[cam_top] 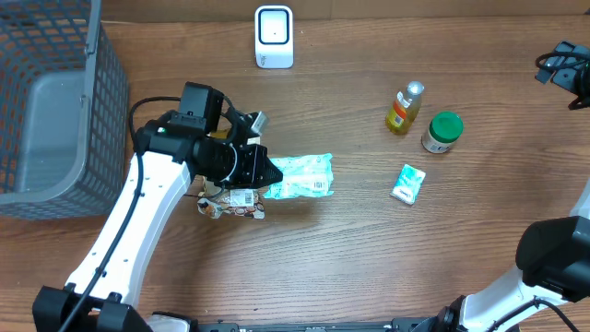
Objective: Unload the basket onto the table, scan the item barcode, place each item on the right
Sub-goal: 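Lift the wipes pack and pull it toward the front with the left gripper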
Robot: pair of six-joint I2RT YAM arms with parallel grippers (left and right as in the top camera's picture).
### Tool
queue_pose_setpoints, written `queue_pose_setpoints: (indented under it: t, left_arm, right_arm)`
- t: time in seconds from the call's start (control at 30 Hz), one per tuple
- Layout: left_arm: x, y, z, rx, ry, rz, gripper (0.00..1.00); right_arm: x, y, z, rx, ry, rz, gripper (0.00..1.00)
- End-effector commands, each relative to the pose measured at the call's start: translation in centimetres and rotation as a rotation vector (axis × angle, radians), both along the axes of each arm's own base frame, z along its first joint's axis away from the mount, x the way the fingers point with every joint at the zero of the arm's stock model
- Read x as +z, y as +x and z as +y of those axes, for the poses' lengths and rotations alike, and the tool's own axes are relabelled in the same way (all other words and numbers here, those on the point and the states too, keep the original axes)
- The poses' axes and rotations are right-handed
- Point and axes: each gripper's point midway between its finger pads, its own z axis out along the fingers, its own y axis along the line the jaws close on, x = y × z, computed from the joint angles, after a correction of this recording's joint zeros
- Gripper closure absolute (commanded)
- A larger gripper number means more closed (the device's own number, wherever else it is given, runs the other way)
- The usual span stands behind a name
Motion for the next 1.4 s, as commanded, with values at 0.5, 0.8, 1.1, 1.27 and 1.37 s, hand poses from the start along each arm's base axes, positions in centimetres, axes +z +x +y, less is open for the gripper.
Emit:
queue_pose_setpoints:
  t: [0.5, 0.8, 1.1, 1.27, 1.37]
  left_arm:
    - [1.0, -1.2, -1.2, -0.011, -0.045, 0.041, 0.96]
    - [0.9, -2.3, -2.5, -0.063, -0.035, 0.039, 0.96]
    - [0.8, -3.5, -3.4, -0.079, -0.028, 0.085, 0.96]
    - [0.7, -4.9, -4.5, -0.125, -0.021, 0.102, 0.96]
    - [0.7, -5.7, -5.3, -0.151, -0.019, 0.110, 0.96]
  right_arm:
    - [0.6, 0.0, -0.2, -0.008, -0.012, -0.017, 0.00]
    - [0.6, 0.0, -0.2, -0.008, -0.012, -0.017, 0.00]
    - [0.6, 0.0, -0.2, -0.008, -0.012, -0.017, 0.00]
    - [0.6, 0.0, -0.2, -0.008, -0.012, -0.017, 0.00]
    - [0.6, 0.0, -0.2, -0.008, -0.012, -0.017, 0.00]
